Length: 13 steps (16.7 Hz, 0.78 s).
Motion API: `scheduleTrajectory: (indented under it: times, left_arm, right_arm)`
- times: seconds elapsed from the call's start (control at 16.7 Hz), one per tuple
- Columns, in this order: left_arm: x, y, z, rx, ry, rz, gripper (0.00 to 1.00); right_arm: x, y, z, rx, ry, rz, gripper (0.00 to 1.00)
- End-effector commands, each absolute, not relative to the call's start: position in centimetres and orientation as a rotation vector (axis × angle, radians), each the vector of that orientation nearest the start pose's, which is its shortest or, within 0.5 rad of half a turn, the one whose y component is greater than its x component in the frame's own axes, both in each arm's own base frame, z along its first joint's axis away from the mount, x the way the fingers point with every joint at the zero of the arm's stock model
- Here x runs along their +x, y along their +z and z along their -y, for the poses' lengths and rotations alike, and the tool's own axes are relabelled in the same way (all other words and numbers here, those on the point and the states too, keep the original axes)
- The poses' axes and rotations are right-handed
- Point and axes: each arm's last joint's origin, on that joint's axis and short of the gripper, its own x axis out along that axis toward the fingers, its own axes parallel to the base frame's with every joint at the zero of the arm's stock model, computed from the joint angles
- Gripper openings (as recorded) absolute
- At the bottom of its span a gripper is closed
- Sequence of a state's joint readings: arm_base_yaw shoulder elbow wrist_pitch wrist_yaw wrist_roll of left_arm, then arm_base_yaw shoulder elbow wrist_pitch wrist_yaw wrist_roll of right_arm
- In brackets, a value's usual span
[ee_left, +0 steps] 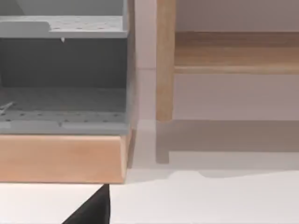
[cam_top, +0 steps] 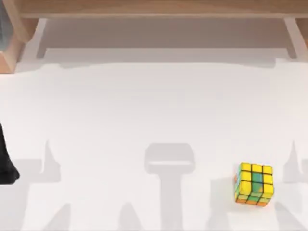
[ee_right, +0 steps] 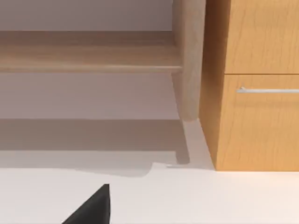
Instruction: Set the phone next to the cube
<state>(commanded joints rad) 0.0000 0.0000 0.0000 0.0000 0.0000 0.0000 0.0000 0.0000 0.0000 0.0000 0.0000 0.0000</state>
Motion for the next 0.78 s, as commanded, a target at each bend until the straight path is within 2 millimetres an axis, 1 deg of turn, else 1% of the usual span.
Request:
scheduleTrajectory:
  times: [0.12, 0.24, 0.36, 0.48, 0.6, 0.66, 0.78]
  left_arm:
    - [10.6, 16.0, 0.1, 0.000, 0.000, 0.000, 1.00]
    - [10.6, 16.5, 0.0, 0.001, 0.007, -0.026, 1.00]
    - [10.7, 17.8, -0.1, 0.003, 0.020, -0.083, 1.00]
    - [11.2, 19.7, -0.3, 0.003, 0.038, -0.168, 1.00]
    - [12.3, 21.7, -0.7, 0.001, 0.058, -0.284, 1.00]
    - [13.2, 22.6, -0.9, -0.002, 0.068, -0.354, 1.00]
    - [15.6, 24.1, -1.4, -0.011, 0.087, -0.509, 1.00]
  right_arm:
    - [10.6, 16.0, 0.1, 0.000, 0.000, 0.000, 1.00]
    - [10.6, 16.0, 0.1, 0.000, 0.000, 0.000, 1.00]
    - [10.6, 16.0, 0.1, 0.000, 0.000, 0.000, 1.00]
    - [10.6, 16.0, 0.1, 0.000, 0.000, 0.000, 1.00]
    - [10.6, 16.0, 0.1, 0.000, 0.000, 0.000, 1.00]
    - [10.6, 16.0, 0.1, 0.000, 0.000, 0.000, 1.00]
    - [10.6, 16.0, 0.1, 0.000, 0.000, 0.000, 1.00]
